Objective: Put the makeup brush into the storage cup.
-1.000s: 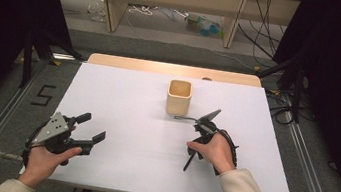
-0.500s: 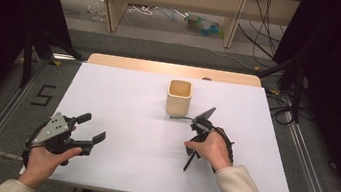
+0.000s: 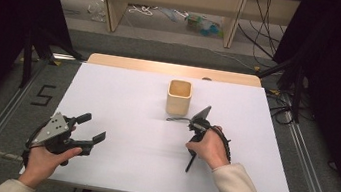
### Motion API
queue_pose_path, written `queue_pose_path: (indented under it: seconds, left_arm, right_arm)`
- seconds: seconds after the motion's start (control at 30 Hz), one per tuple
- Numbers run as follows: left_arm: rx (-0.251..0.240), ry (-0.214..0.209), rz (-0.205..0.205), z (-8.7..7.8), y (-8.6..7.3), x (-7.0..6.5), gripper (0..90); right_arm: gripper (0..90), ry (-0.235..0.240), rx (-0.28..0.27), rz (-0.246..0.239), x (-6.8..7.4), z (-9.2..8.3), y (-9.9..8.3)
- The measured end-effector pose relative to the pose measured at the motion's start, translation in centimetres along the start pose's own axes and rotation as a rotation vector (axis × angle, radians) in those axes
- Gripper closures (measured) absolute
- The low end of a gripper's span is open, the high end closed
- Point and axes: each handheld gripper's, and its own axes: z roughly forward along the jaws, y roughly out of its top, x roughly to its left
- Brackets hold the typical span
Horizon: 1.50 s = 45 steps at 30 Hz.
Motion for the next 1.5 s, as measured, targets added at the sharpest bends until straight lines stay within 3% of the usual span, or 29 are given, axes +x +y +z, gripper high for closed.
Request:
queue_pose_path:
  seconds: [0.23, 0.47, 0.63, 1.5]
  left_arm:
    - [0.000, 0.001, -0.001, 0.00, 0.00, 0.00, 17.2]
    - [0.001, 0.001, 0.000, -0.02, 0.00, 0.01, 17.2]
    - [0.001, 0.000, 0.000, -0.02, -0.02, 0.01, 17.2]
    - [0.000, -0.001, 0.001, -0.05, -0.02, 0.01, 17.5]
  right_arm:
    - [61.1, -0.017, 0.009, -0.017, 0.14, -0.01, 0.08]
    - [72.8, -0.013, 0.015, -0.044, -0.08, -0.06, 0.13]
    - [83.2, -0.002, 0.030, -0.032, -0.18, -0.09, 0.18]
    - [84.3, 0.010, 0.029, -0.097, -0.44, -0.17, 0.17]
